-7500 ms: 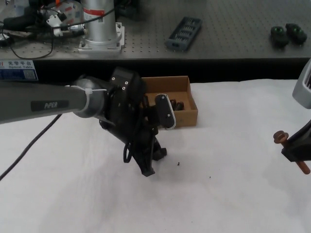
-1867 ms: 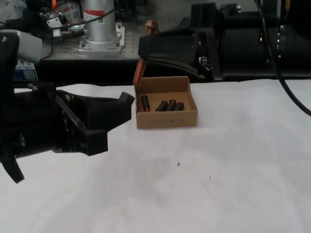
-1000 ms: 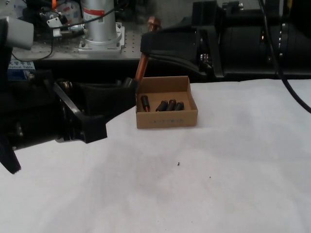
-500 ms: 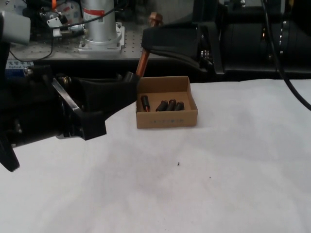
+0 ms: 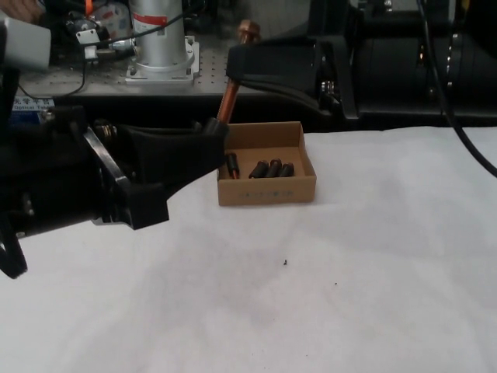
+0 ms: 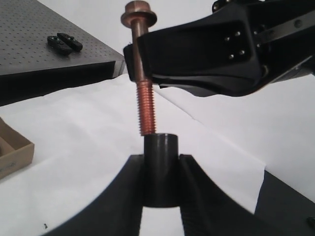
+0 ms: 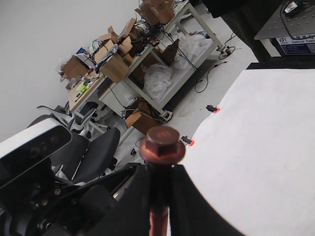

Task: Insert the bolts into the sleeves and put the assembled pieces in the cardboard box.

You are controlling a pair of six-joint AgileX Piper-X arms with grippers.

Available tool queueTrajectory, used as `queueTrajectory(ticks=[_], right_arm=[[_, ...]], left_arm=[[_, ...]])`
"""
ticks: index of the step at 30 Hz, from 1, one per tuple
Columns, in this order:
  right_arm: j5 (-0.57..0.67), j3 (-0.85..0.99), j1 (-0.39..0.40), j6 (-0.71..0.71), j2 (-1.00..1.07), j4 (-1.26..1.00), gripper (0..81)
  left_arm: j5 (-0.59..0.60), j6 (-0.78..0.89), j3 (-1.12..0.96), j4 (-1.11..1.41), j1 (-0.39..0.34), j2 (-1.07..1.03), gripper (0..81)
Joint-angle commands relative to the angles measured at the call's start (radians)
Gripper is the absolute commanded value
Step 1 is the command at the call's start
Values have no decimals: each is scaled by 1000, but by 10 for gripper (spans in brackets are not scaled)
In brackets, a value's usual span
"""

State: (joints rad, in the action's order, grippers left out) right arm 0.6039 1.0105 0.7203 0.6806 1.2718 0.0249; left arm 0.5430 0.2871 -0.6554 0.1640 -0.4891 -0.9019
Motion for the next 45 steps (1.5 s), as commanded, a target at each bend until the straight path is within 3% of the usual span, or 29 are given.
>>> queueTrajectory(ticks=[1, 28, 38, 45], right_arm=[[36, 4, 3, -8, -3, 6, 28], [69, 4, 3, 0, -3, 6, 28], [87, 4, 3, 23, -3, 6, 28], [87, 4, 3, 23, -3, 6, 28]], left_arm=[[-52, -3, -10, 49, 1, 6, 6], [-8, -1, -10, 56, 1, 6, 6], [-115, -1, -10, 107, 1, 6, 6], [-120, -1, -10, 116, 1, 6, 6]])
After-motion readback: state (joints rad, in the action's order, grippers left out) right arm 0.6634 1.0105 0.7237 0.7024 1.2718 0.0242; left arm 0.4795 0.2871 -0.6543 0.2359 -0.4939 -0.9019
